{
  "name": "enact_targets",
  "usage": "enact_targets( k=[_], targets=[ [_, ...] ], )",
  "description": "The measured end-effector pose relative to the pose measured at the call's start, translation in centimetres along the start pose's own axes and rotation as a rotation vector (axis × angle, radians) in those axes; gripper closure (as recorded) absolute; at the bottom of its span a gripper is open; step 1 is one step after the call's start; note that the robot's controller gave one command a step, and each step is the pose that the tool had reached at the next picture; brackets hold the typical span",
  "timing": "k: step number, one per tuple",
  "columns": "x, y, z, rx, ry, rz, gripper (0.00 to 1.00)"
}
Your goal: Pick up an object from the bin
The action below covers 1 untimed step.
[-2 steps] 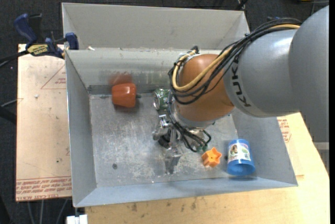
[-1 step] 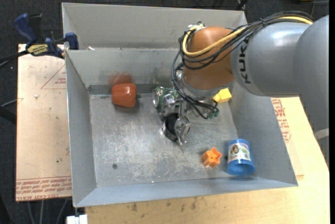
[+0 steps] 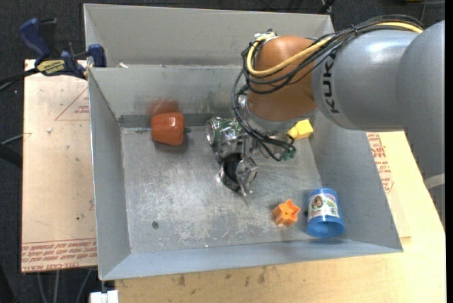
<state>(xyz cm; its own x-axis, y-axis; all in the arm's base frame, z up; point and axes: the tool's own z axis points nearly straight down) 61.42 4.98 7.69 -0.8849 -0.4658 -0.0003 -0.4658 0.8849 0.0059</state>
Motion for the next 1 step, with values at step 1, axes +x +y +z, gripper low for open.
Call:
enact_targets(
  k=[1],
  targets=[
    [0.84, 1.28, -12.85, 0.006, -0.004, -0.065, 1.00]
  ],
)
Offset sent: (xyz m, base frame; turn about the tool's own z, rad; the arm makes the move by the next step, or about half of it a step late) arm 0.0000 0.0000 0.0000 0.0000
